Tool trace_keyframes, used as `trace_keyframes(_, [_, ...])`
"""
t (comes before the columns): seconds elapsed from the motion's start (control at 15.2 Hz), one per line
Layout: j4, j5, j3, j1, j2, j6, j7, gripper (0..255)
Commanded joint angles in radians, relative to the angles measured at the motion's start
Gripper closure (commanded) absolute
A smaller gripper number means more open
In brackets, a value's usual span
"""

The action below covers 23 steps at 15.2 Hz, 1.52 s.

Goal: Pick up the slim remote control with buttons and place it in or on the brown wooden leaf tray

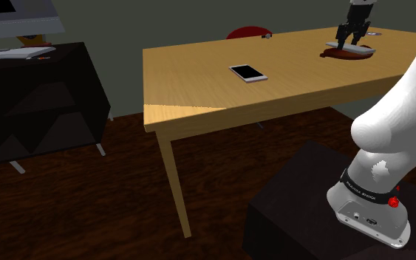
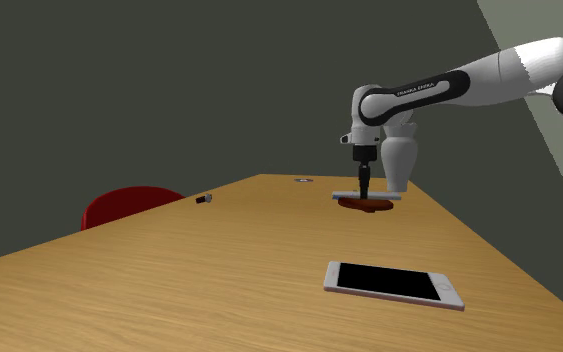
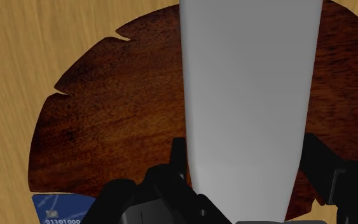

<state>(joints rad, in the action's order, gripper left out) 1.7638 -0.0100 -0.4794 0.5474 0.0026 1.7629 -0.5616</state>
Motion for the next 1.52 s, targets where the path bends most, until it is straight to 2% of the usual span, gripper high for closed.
trace_keyframes(0.0, [0.007,0.000,0.000,0.000,-0.001,0.006,0.000,255])
trace_keyframes(0.33, [0.007,0.000,0.000,0.000,-0.001,0.006,0.000,255])
trace_keyframes(0.4, [0.006,0.000,0.000,0.000,-0.001,0.006,0.000,0])
trace_keyframes(0.73, [0.007,0.000,0.000,0.000,-0.001,0.006,0.000,0])
trace_keyframes(0.99, [-0.137,0.006,-0.002,0.002,0.013,-0.124,-0.005,0])
trace_keyframes(1.45, [-0.137,0.006,-0.002,0.002,0.013,-0.124,-0.005,0])
